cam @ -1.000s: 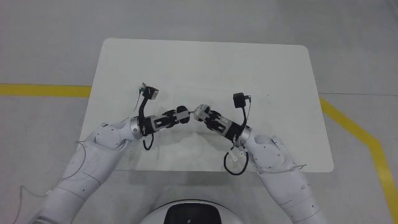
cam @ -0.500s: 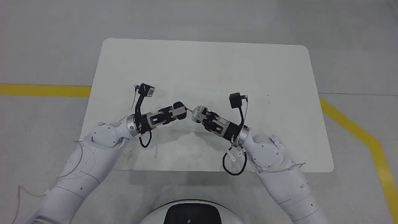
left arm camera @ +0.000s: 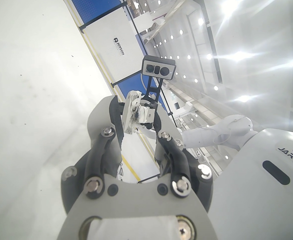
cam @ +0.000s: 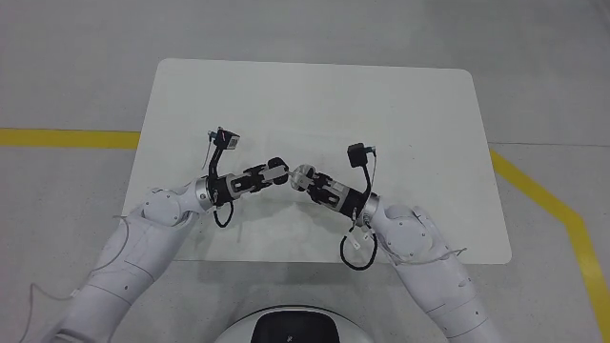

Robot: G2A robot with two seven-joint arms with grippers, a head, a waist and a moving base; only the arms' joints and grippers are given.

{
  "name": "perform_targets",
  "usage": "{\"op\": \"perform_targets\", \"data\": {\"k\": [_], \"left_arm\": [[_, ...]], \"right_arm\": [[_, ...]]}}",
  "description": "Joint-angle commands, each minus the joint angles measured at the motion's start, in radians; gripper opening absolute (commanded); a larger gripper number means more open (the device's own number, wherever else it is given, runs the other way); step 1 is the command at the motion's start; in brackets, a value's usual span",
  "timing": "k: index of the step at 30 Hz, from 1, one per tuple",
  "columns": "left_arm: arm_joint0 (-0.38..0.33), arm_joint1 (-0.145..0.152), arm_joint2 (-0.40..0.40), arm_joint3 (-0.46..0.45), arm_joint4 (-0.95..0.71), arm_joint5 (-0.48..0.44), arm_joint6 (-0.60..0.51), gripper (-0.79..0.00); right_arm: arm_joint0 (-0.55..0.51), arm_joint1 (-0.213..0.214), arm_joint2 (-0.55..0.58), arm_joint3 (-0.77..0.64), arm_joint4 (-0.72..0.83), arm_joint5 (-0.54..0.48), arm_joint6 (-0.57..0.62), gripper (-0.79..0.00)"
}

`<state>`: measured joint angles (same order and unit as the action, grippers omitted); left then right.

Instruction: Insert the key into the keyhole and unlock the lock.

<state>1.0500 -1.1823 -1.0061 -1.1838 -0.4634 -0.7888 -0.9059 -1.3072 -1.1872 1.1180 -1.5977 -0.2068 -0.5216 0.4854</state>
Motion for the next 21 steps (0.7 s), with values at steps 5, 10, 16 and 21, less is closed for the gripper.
{"op": "perform_targets", "data": {"k": [5,10,16,21], "left_arm": [[-0.001,-0.002,0.002,0.003,0.014,-0.006,0.001,-0.785],[0.002,-0.002,-0.001,0.0,0.032,-0.011,0.013,-0.785],[0.011,-0.001,-0.008,-0.006,0.048,-0.022,0.024,-0.785],[0.018,0.001,-0.013,-0.012,0.05,-0.028,0.029,-0.785]], "right_arm": [[0.0,0.0,-0.002,0.003,0.005,-0.003,-0.001,-0.785],[-0.004,0.001,-0.003,0.002,0.004,-0.008,-0.001,-0.785],[-0.004,0.001,-0.007,0.004,0.009,-0.013,0.002,-0.628],[-0.009,0.002,-0.003,0.005,0.012,-0.018,-0.003,-0.668]]}}
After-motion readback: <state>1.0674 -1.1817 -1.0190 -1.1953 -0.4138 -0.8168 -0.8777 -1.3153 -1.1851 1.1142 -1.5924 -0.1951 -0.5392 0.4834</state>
